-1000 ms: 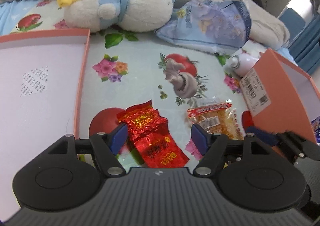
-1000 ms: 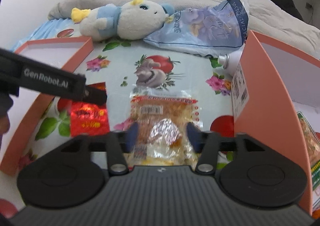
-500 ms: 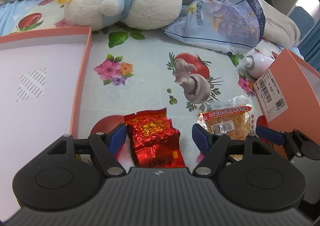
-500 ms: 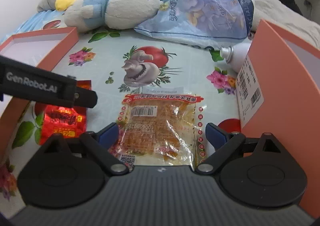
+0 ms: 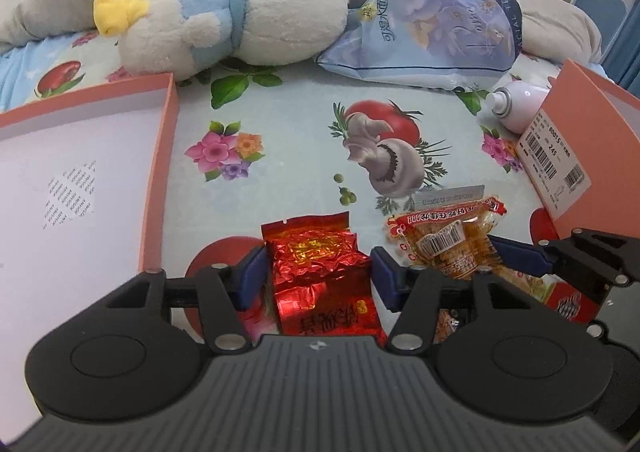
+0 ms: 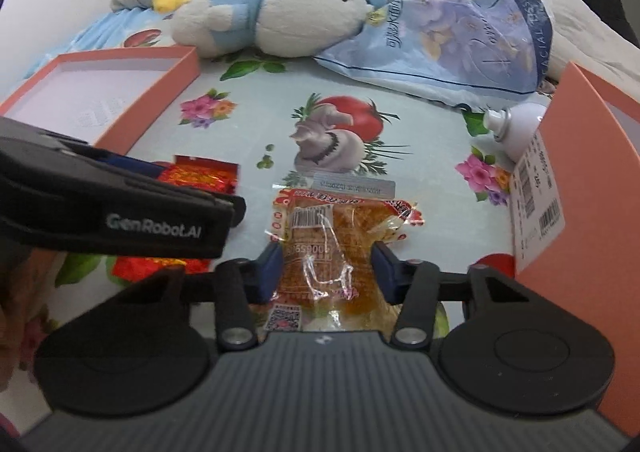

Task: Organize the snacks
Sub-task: 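Close the left tool on the red tea packet while the right tool grasps the clear spicy-strip packet, then lift both held packets up from the bed with both tools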

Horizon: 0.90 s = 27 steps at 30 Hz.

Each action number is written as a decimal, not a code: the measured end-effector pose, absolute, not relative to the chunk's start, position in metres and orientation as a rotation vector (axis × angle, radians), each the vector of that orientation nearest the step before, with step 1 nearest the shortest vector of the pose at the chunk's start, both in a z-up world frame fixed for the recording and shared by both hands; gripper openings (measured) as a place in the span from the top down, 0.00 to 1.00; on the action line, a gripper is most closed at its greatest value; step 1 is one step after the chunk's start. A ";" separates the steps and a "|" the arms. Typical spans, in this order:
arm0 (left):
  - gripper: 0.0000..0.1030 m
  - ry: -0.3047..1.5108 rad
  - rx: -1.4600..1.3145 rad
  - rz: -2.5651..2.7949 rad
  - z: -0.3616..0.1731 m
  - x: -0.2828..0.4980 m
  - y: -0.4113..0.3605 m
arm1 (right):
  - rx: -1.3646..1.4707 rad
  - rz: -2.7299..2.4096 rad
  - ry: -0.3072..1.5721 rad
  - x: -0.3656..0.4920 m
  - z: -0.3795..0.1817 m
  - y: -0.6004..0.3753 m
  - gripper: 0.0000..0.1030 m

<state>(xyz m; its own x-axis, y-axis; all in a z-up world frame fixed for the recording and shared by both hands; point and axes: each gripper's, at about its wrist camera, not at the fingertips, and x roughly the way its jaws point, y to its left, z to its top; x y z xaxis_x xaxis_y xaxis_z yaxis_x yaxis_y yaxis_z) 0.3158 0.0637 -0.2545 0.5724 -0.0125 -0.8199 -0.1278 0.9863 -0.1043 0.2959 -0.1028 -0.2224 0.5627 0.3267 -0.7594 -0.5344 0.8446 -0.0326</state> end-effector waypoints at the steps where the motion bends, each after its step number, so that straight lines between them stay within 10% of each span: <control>1: 0.40 0.956 -0.154 0.066 -0.255 0.315 0.064 | -0.279 0.515 0.829 0.295 -0.222 -0.101 0.62; 27: 0.41 0.895 -0.195 0.035 -0.181 0.245 0.054 | -0.166 0.468 0.862 0.238 -0.174 -0.141 0.68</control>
